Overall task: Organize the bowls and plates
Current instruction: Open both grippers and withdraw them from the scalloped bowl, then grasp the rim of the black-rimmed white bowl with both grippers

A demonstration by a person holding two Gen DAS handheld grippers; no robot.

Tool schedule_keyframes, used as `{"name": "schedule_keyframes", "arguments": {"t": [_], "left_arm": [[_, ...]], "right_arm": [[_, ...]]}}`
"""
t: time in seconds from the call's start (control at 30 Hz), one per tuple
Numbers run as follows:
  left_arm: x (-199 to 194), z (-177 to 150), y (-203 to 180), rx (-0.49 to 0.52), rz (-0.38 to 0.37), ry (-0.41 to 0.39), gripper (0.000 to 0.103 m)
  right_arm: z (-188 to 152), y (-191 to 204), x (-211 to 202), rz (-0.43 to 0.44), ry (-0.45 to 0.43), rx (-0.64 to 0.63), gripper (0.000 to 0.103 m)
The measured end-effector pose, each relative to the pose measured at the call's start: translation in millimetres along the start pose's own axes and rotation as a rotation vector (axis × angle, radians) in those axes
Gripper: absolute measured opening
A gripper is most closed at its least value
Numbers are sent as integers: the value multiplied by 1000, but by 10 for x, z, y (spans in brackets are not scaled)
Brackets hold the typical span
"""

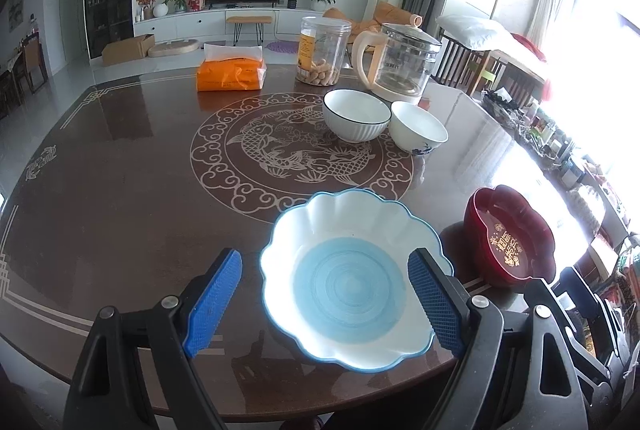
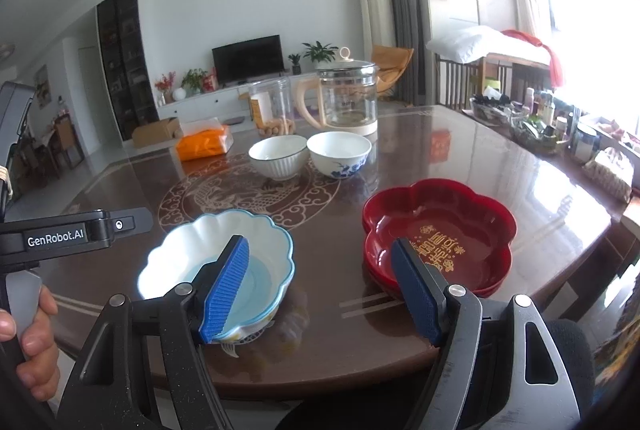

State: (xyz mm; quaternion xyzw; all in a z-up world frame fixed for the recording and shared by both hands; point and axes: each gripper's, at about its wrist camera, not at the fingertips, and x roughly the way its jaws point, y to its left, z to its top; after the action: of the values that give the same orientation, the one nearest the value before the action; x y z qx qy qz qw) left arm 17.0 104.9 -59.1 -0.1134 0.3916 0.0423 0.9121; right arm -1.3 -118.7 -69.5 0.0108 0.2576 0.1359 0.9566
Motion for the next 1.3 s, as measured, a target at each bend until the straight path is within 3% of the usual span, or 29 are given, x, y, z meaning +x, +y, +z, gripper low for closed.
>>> {"name": "schedule_keyframes", "arguments": {"t": [0.17, 0.27, 0.47, 0.57, 0.73, 0.83, 1.07, 1.1, 1.23, 1.3], "left_arm": [[58, -2, 78, -18, -3, 22, 85], [93, 87, 152, -27, -46, 51, 85], [279, 523, 472, -74, -163, 123, 85], [446, 814, 569, -26, -135, 118, 85], [970, 1284, 565, 96, -91, 169, 85], [1336, 1569, 500, 142, -76, 203, 85], [2074, 2208, 272, 158, -37, 238, 85], [2169, 2274, 243, 160, -29, 243, 84], [2515, 2449, 143, 159, -24, 274, 80], [2681, 2487, 89, 179, -27, 306, 80]], "right_arm": [[-23, 0, 24, -2, 15, -3, 77], [-16, -16, 34, -1, 27, 6, 77], [103, -84, 148, 10, 75, 36, 77], [294, -126, 300, 45, 132, 64, 77], [754, -181, 843, 149, 345, 153, 77], [978, -267, 1251, 221, 463, 283, 77], [1432, -303, 2198, 213, 553, 419, 76], [1445, -288, 2331, 217, 574, 446, 74], [1368, -180, 2766, 218, 668, 507, 53], [1337, -121, 2936, 198, 688, 502, 52]]}}
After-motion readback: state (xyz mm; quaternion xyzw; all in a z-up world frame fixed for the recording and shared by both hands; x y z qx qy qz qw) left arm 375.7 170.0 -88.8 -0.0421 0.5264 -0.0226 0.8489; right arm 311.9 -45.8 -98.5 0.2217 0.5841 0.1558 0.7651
